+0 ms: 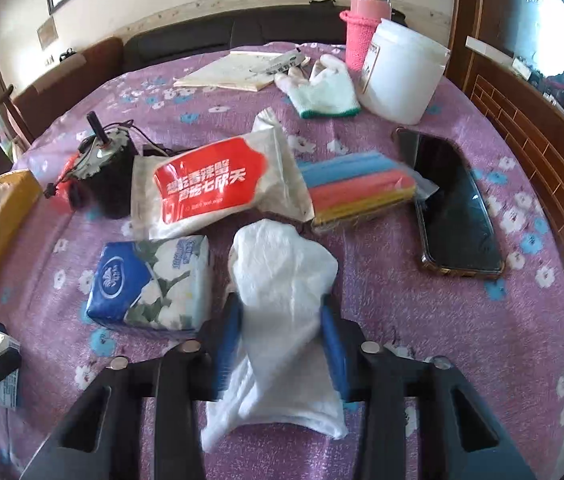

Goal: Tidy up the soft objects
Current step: 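Grasp the cream tissue pack with left tool while right tool grasps the white cloth, then carry the tissue pack and white cloth over the yellow tray, then release the tissue pack and white cloth into the tray and withdraw both tools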

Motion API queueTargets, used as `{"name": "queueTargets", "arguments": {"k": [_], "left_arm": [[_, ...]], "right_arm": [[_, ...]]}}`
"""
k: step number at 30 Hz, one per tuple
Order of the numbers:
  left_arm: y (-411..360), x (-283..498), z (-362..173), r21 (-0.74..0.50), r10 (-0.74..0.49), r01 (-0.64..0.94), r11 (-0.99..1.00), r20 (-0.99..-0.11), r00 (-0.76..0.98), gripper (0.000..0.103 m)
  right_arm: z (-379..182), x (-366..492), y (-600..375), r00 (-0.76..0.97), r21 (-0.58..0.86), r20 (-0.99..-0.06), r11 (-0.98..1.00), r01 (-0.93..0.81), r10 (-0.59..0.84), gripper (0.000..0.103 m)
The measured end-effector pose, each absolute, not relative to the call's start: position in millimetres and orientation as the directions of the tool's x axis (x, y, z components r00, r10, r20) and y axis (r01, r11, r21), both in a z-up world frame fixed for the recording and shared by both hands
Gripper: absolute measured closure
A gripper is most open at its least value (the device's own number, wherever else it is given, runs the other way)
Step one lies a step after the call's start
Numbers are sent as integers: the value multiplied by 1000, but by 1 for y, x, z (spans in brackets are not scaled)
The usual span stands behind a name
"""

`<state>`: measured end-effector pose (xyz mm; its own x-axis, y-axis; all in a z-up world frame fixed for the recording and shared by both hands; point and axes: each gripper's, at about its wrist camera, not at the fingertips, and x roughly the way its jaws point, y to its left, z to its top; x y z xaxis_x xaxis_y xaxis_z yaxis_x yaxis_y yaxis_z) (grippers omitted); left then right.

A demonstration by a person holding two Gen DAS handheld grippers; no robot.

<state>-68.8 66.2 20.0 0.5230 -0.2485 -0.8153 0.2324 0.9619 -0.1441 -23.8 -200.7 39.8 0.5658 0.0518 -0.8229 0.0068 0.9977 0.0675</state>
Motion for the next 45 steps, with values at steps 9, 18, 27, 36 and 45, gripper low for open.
{"name": "queueTargets", "arguments": {"k": [9, 18, 27, 36, 45], "left_arm": [[105, -94, 58, -303, -378, 225, 926, -715, 588, 56], [223, -119, 81, -335, -235, -3, 942, -665, 709, 55], [303, -102, 58, -295, -88, -194, 936, -728, 680, 54], [327, -100, 47, -363, -131, -209, 908, -721, 681, 34], [347, -137, 67, -418, -125, -208, 884, -641, 757, 30]], "right_arm": [[80, -75, -210, 642, 109, -765, 993, 41, 58, 90], [139, -99, -128, 684, 170, -690, 972, -162, 235, 89], [146, -91, 1, 568, 224, -702, 890, -397, 430, 89], [122, -69, 115, 400, 253, -777, 824, -507, 486, 89], [69, -23, 202, 273, 123, -911, 837, -533, 308, 89]]}}
